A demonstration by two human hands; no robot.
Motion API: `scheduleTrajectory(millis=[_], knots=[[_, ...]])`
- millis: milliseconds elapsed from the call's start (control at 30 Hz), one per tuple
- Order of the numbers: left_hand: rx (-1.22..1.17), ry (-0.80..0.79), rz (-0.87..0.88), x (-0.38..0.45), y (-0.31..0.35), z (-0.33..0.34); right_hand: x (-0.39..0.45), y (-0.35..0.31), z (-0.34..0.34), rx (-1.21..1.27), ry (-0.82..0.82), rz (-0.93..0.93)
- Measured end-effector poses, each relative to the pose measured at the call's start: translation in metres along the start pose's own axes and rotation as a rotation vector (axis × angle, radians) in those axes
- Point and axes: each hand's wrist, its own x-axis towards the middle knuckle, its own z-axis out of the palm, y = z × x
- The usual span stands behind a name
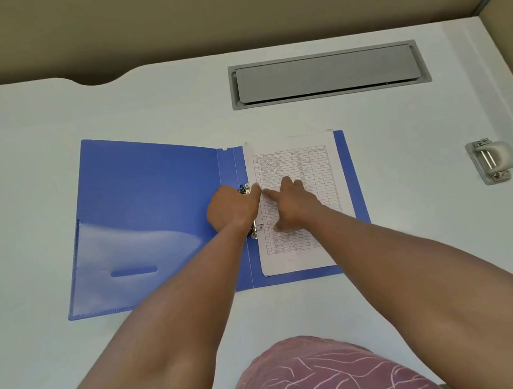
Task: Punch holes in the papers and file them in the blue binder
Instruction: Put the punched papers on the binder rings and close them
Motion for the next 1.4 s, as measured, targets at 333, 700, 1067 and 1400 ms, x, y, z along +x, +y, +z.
scheduleTrajectory(millis=[333,700,1067,1400], knots=[[0.052,0.068,0.082,-0.006,-0.002,-0.002,0.004,-0.009,-0.003,-0.032,-0.036,-0.022],[0.049,0.093,0.117,-0.006,-0.001,-0.002,0.005,-0.009,-0.004,-0.024,-0.080,-0.045],[-0.011,0.036,0.130,-0.008,-0.012,-0.003,0.004,-0.008,-0.002,0.022,-0.055,-0.029],[-0.148,-0.073,0.081,-0.005,-0.022,-0.007,0.002,-0.005,0.002,0.063,-0.024,-0.004]])
